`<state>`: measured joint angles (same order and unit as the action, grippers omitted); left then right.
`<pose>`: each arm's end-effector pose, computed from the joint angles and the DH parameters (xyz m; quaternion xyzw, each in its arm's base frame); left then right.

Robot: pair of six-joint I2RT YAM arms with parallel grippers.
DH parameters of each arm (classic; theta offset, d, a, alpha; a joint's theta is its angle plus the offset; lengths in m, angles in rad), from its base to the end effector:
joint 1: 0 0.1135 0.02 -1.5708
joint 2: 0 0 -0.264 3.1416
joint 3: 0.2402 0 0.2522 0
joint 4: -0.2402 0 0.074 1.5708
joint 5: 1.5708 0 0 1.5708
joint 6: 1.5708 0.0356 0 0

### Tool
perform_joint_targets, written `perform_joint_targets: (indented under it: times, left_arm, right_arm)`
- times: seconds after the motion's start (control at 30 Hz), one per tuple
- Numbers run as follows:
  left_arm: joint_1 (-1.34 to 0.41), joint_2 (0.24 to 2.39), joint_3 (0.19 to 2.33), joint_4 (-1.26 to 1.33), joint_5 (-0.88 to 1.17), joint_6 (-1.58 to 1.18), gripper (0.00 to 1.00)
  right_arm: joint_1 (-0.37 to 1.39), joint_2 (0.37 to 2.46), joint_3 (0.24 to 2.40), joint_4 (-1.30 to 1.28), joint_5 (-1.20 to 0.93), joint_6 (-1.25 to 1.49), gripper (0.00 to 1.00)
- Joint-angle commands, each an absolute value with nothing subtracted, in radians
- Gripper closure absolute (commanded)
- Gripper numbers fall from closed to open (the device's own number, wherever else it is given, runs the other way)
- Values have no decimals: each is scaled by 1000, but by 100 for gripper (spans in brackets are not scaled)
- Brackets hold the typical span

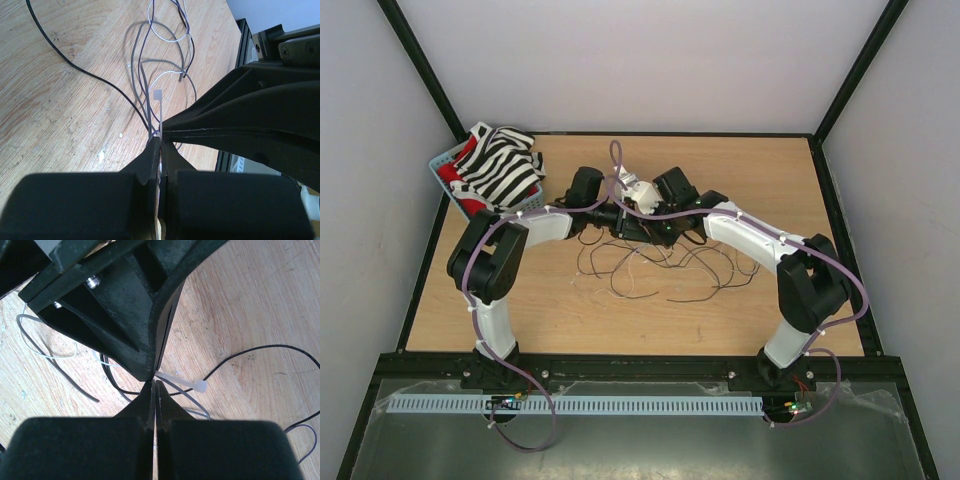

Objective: Zip-tie the wires
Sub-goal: Tie the cable at the center of the board.

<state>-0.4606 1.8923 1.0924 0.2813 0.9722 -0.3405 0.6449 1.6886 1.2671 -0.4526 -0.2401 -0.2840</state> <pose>0.3442 -0.2036 0.1834 0.2801 0.7491 -0.5452 0.2513 0.2896 0.2284 0.2469 -0.4545 0.8160 0.1716 0.3132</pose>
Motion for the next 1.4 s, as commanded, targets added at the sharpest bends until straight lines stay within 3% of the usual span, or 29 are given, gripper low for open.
perform_joint_targets:
  times: [0.0,1.37]
  left_arm:
    - [-475,1897,1089,305,1002,-327,100]
    - [-486,1926,1086,305,983,-314,100]
  right_arm:
    - [638,1662,1308,-456,-244,-275,100]
    - [609,1642,1311,-476,-278,-242,100]
